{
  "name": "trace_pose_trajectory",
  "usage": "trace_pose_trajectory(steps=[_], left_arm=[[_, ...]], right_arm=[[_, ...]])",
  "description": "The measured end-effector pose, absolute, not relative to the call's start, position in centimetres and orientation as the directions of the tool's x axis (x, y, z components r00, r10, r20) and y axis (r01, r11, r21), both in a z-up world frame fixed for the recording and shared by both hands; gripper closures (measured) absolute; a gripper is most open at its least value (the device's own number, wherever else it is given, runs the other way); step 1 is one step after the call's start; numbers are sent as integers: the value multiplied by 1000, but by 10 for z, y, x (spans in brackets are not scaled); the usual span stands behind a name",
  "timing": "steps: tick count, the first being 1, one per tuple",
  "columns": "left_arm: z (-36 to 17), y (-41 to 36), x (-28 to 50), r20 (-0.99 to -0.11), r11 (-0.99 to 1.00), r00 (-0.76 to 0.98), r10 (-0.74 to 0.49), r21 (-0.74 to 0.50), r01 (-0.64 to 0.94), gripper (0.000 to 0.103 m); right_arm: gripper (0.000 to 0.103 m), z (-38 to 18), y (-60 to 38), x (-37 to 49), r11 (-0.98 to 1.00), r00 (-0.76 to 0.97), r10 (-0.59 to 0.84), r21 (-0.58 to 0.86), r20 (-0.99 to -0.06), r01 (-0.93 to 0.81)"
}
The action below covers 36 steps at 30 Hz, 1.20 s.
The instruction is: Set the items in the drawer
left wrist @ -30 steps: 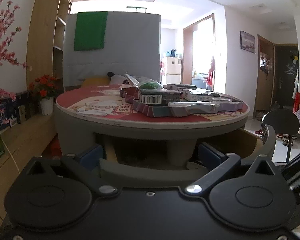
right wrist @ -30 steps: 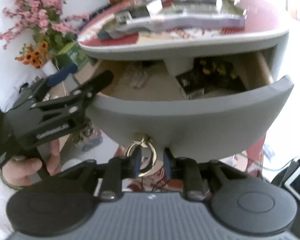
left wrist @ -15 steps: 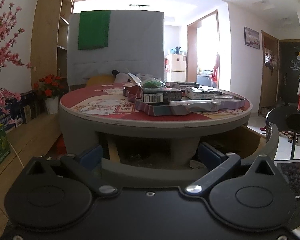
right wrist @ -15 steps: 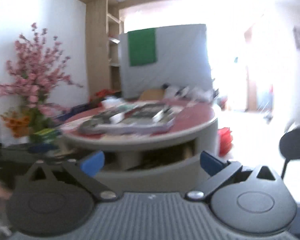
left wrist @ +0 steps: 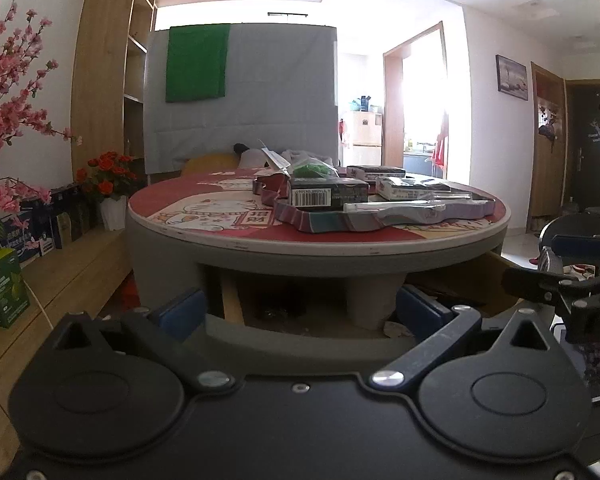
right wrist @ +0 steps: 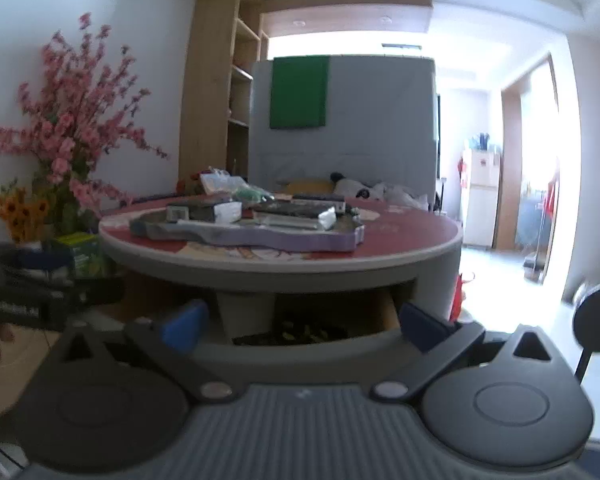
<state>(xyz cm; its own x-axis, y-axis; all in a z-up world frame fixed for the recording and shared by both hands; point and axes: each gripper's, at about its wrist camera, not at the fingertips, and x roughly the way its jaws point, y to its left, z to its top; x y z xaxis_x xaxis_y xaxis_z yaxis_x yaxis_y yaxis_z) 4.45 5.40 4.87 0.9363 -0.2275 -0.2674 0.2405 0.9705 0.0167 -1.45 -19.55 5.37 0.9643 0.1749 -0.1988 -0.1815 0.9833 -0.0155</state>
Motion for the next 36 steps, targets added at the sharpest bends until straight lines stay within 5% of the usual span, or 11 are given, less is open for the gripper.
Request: trace_pose_trajectory(steps=[36], left_arm=[[50,53,-10,-300,984,937,-178,-21,180,0]], right_arm=[[1,52,-207,-80,972,954,232,2,-192,-236]])
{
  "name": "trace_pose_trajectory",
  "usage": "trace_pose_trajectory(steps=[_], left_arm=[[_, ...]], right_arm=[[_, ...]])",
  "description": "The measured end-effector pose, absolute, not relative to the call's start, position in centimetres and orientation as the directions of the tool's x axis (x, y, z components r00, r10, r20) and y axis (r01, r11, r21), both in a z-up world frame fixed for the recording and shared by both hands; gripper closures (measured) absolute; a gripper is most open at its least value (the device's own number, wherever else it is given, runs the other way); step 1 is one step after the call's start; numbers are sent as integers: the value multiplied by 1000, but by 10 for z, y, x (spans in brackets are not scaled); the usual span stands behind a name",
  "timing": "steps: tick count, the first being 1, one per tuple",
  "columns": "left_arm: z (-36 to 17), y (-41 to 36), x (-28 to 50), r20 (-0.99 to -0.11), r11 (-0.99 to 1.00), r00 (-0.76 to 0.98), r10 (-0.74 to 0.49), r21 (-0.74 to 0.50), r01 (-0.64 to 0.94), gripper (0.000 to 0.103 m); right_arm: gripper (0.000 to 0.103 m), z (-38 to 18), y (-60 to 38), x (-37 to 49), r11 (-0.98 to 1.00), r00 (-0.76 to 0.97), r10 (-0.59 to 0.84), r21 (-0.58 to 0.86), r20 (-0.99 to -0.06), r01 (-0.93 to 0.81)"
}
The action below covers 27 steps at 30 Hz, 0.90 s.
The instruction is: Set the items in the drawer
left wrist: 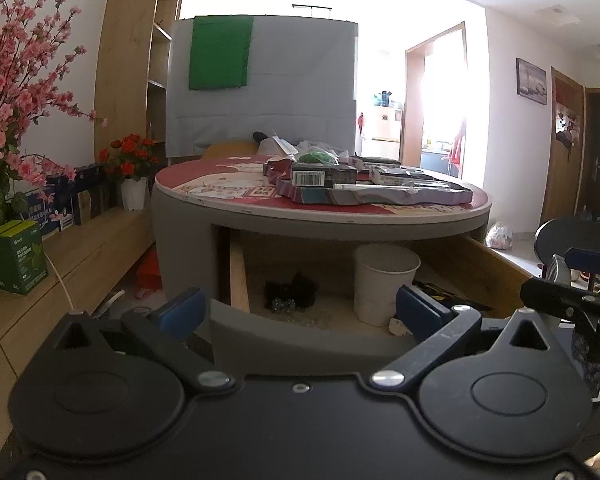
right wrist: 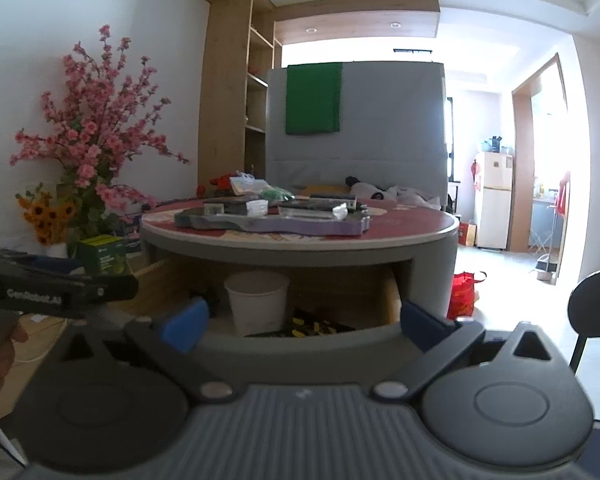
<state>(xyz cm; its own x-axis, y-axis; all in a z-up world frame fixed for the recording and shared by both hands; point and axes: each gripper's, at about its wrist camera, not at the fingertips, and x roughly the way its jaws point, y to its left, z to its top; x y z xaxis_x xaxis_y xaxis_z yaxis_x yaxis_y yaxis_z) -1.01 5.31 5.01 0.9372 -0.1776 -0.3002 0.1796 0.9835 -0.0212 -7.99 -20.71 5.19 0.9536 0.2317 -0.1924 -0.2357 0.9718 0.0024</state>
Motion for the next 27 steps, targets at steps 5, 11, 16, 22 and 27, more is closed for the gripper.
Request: trace_pose_trajectory(steps=[5,11,16,22,27], left_arm=[[52,51,-15,-317,984,933,-172,-20,175,0],[54,50,-24,-321,986,933,-163,-8,169,0],[55,49,-31,-329,987,932,-152,-9,158,0],[54,48,-39,-327,990,935,-139,-13,143,0],[55,48,-41,-333,990,933,-138,-19,140,0]], right_arm=[[1,52,-208,-85,971,953,235,4,-191,-239],[1,53,-210,-94,969,950,245,6,-191,-249],[1,53,-212,-102,964,945,264,10,-193,-267],[1,53,-215,-110,960,943,277,11,-186,-279],[1,53,-216,-114,958,939,284,12,-192,-287]])
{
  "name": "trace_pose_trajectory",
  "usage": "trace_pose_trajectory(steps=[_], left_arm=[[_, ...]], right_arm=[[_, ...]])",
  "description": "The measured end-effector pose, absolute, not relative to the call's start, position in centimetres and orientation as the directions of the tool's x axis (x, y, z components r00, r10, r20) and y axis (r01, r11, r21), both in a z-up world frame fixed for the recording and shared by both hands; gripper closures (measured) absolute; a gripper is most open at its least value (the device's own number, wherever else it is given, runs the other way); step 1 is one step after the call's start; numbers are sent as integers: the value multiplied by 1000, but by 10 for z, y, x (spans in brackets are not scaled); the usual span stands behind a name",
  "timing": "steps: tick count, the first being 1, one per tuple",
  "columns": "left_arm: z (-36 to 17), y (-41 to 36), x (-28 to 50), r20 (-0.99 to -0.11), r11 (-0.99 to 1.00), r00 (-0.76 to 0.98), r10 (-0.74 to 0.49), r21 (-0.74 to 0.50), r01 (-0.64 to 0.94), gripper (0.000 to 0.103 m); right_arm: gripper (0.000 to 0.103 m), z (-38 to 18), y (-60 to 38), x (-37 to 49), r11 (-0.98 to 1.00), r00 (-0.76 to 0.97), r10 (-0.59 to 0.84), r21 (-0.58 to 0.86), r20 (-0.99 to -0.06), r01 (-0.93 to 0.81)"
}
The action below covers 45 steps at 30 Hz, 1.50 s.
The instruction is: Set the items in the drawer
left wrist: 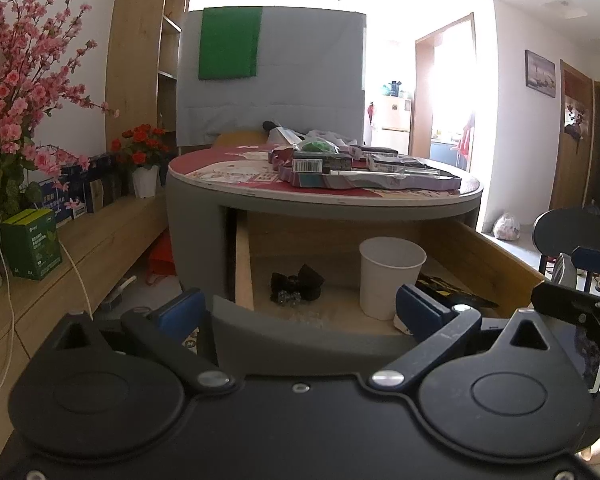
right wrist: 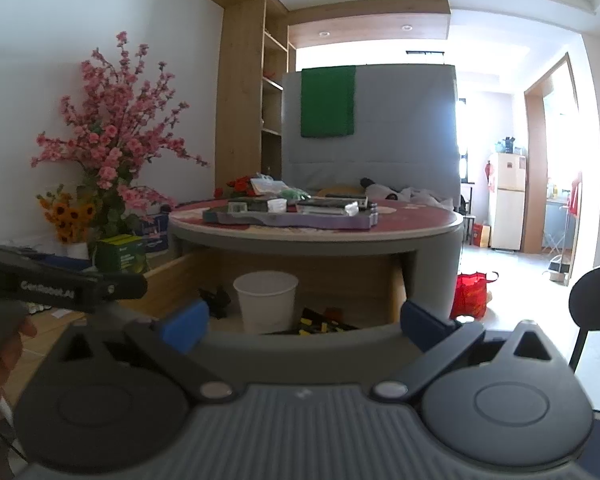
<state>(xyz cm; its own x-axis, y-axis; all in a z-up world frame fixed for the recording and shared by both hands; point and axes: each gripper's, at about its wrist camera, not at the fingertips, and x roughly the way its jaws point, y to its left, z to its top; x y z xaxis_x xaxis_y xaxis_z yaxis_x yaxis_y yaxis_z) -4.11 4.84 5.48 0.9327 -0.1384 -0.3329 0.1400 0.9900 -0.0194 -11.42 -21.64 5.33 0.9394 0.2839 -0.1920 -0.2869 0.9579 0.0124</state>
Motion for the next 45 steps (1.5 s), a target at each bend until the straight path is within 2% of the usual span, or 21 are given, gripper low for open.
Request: trace_pose_trajectory(steps=[7,11,15,21,23,30,45], left_arm=[[55,49,-44,-335,991,932,-136,-25,135,0],[57,48,-45,-339,992,932,-126,-14,129,0],[57,46,-47,-339,992,933,-117,-3,123,0],[56,44,-50,-340,993,934,-109,-4,115,0],[56,43,-51,-340,994,934,-107,-3,113,0],[58,45,-54,-350,992,929,-122,-16,124,0],[69,36,-46,-325,984,935,-143,56,169,0]], right_arm=[[1,61,-221,-111,950,923,310,41,-227,-309],[1,73,-219,-91,941,899,332,32,-284,-337],[1,83,-206,-68,928,872,309,-81,-380,-364],[1,86,-198,-48,891,778,344,-78,-526,-448],[1,84,-196,-47,887,771,340,-89,-538,-453],[1,83,-203,-38,896,693,368,36,-620,-443],[1,88,-199,-39,897,638,342,37,-690,-440]])
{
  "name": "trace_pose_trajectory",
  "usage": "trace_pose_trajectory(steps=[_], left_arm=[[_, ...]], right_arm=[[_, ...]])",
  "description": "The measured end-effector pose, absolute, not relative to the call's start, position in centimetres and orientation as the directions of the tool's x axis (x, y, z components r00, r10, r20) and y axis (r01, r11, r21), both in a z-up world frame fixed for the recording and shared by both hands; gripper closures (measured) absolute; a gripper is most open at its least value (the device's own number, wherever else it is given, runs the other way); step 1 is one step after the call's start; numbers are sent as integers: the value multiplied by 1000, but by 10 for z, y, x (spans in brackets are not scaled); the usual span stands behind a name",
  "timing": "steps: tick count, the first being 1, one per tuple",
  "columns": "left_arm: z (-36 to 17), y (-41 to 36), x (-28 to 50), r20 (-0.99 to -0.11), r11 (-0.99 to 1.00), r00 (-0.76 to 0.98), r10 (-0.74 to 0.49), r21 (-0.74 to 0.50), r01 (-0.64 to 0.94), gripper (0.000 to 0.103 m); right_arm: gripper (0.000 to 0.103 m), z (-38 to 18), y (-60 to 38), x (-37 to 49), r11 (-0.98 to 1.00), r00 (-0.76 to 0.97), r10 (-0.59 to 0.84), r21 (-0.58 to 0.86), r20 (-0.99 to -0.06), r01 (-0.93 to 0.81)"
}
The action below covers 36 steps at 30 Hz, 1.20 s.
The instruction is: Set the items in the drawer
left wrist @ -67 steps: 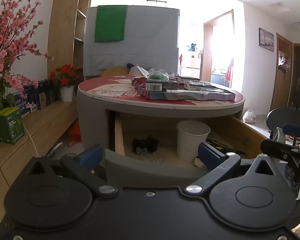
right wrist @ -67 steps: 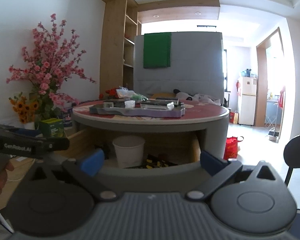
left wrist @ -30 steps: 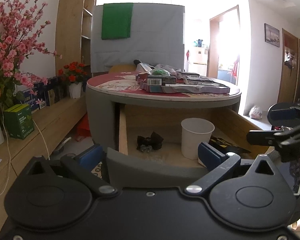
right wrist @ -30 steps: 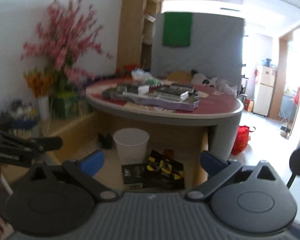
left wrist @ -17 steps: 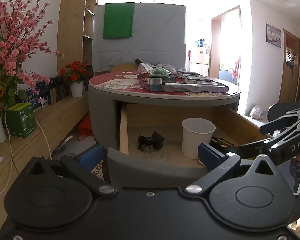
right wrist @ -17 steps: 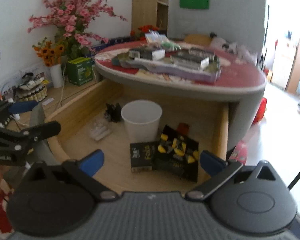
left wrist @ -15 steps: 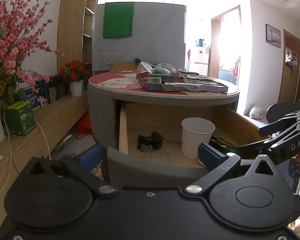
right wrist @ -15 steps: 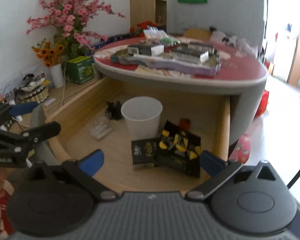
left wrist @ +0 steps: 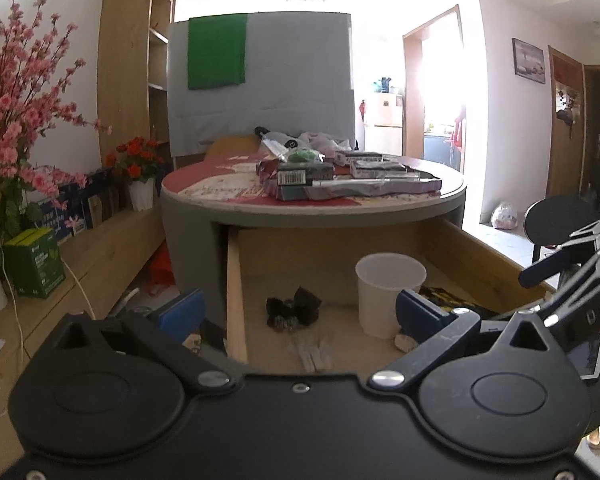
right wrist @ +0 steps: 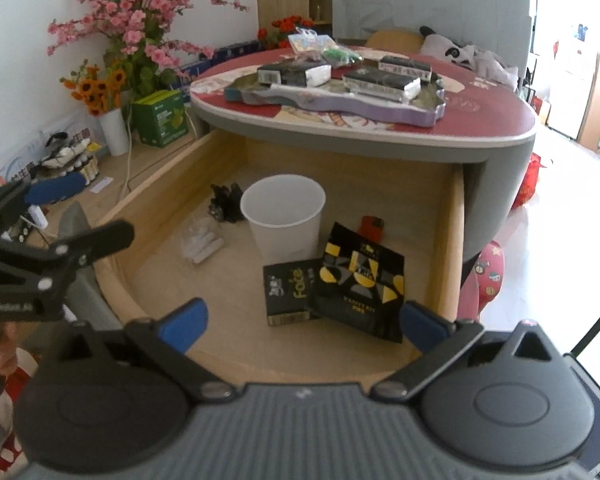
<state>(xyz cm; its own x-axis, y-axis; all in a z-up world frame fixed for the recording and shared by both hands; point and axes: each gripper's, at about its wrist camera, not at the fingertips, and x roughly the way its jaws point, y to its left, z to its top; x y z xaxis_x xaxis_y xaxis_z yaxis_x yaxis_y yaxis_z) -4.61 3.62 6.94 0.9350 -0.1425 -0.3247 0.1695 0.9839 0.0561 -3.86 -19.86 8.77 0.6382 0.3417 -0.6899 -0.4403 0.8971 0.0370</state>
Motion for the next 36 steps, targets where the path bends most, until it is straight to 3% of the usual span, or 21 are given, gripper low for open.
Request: trace_pose_trajectory(steps=[12,20,24,30,36], left_arm=[[57,34,-34,-406,966,893,-196,79,248,0],[65,33,-21,-505,948,832,-228,80,308,0],[87,31,-18,-523,935,817,-245,95,341,0],[137,24,2,-491,936,832,-259,85,342,0],[167,6,55,-547,944,800,-246,51,325,0]], right_arm=[[1,86,-198,-45,904,655,325,21,-683,-427],[1,80,-203,-59,903,729,359,20,-583,-429],[1,77,-205,-64,902,750,369,18,-549,-430],[1,82,-203,-59,900,723,366,23,-586,-436],[1,84,-201,-57,901,693,350,26,-630,-432]])
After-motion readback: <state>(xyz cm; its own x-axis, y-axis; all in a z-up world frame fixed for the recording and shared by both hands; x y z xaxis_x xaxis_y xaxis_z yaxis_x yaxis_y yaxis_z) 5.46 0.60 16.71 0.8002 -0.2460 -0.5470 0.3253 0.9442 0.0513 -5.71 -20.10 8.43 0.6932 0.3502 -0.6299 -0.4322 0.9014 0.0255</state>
